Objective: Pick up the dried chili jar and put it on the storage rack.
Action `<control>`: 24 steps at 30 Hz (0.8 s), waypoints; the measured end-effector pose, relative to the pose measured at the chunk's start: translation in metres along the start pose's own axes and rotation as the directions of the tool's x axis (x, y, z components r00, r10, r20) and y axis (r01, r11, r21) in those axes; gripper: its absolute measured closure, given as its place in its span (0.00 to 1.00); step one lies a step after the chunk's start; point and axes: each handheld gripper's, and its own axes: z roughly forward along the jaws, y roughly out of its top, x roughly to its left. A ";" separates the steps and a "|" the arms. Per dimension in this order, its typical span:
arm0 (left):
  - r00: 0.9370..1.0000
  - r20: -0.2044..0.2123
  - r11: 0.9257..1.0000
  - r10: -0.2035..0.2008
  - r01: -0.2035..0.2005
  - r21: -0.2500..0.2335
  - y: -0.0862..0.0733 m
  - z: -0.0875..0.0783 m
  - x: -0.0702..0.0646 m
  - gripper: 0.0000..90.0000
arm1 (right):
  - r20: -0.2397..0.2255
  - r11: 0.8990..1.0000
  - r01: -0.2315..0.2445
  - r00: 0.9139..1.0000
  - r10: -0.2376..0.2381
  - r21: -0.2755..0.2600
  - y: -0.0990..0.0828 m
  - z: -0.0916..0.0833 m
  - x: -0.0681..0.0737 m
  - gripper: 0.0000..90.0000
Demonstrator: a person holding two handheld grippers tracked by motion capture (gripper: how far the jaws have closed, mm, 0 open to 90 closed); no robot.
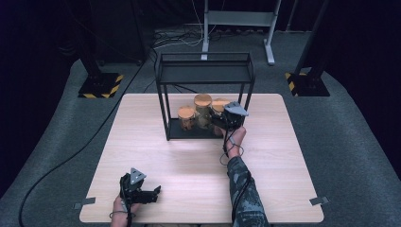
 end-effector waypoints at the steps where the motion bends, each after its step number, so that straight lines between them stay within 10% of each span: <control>1: 1.000 0.000 1.000 0.000 0.000 0.000 0.000 0.000 0.000 0.01 | 0.000 1.000 0.000 1.000 0.000 0.000 0.000 0.000 0.000 0.26; 24: 1.000 0.000 1.000 0.000 0.000 0.000 0.000 0.000 0.000 0.01 | -0.024 0.959 -0.023 0.999 0.031 0.283 0.003 -0.027 0.014 0.05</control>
